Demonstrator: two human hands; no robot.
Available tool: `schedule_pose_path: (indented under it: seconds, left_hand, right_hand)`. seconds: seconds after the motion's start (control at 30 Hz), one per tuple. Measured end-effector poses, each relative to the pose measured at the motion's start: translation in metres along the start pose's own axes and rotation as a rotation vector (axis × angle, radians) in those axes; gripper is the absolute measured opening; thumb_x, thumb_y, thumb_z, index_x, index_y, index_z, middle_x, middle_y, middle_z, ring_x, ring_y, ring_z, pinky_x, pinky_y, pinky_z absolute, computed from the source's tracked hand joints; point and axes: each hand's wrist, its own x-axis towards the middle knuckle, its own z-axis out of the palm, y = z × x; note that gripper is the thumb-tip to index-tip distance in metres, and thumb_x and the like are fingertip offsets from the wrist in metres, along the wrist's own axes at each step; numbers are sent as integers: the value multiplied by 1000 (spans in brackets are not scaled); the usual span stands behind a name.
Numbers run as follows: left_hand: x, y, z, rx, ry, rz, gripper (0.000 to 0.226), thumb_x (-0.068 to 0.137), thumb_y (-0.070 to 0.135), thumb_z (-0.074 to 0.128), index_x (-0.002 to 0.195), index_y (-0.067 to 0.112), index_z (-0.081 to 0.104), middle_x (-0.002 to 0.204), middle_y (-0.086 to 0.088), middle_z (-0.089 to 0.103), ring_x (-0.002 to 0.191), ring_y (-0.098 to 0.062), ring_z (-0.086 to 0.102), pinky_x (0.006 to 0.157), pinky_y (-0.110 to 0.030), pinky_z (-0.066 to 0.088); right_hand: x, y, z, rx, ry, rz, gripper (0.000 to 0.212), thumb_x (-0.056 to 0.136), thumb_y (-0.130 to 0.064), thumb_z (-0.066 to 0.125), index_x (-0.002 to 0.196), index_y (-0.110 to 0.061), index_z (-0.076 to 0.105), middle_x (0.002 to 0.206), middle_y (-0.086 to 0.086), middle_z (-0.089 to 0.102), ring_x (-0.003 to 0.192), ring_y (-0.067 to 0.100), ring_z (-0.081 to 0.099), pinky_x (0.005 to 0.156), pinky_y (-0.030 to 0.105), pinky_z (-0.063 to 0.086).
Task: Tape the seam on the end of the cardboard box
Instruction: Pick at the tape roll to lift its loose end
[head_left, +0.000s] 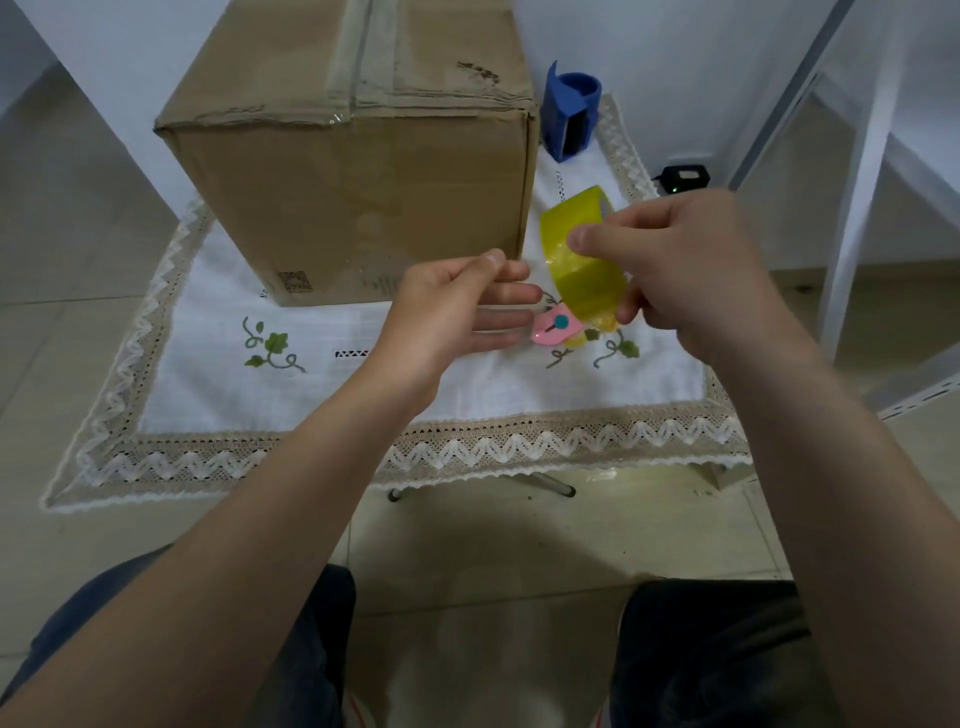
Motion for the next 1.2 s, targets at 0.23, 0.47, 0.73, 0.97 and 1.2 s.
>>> schedule_pose_path:
  seconds: [0.23, 0.47, 0.73, 0.97, 1.2]
  left_hand:
    - [10, -5, 2, 61, 113, -36, 23, 107, 18, 49, 118, 16, 69, 101, -2, 82, 101, -29, 78, 86, -43, 63]
    - [14, -8, 5, 132, 108, -34, 20, 105, 17, 51, 111, 21, 70, 93, 6, 81, 93, -21, 75, 81, -35, 60]
    - [14, -12, 6, 232, 67, -43, 19, 105, 19, 52, 112, 22, 69, 98, 6, 81, 99, -20, 76, 80, -29, 53]
    - [11, -9, 5, 290, 38, -74, 20, 106, 21, 52, 117, 21, 68, 103, 5, 80, 101, -15, 76, 72, -24, 48]
    - [10, -9, 6, 313, 21, -79, 23, 106, 21, 52, 121, 18, 68, 102, 5, 80, 100, -13, 75, 72, -22, 47]
  right_hand:
    - [25, 23, -7, -369, 146, -182, 16, 87, -26, 84, 90, -11, 81, 77, 11, 77, 52, 18, 72, 47, 35, 56]
    - [52, 56, 3, -689, 170, -291, 18, 90, -26, 75, 96, -11, 83, 96, 13, 80, 94, 31, 71, 82, 39, 56]
    - [55, 63, 18, -624, 106, -204, 32, 90, -21, 79, 121, -16, 77, 127, 10, 74, 122, 31, 65, 107, 44, 51]
    - [46, 43, 15, -690, -116, -298, 27, 87, -24, 79, 114, -25, 77, 109, -5, 62, 97, 14, 57, 86, 33, 51]
    - [42, 50, 17, -730, -322, -137, 17, 80, -35, 88, 90, -32, 75, 88, -6, 68, 87, 20, 69, 69, 33, 56]
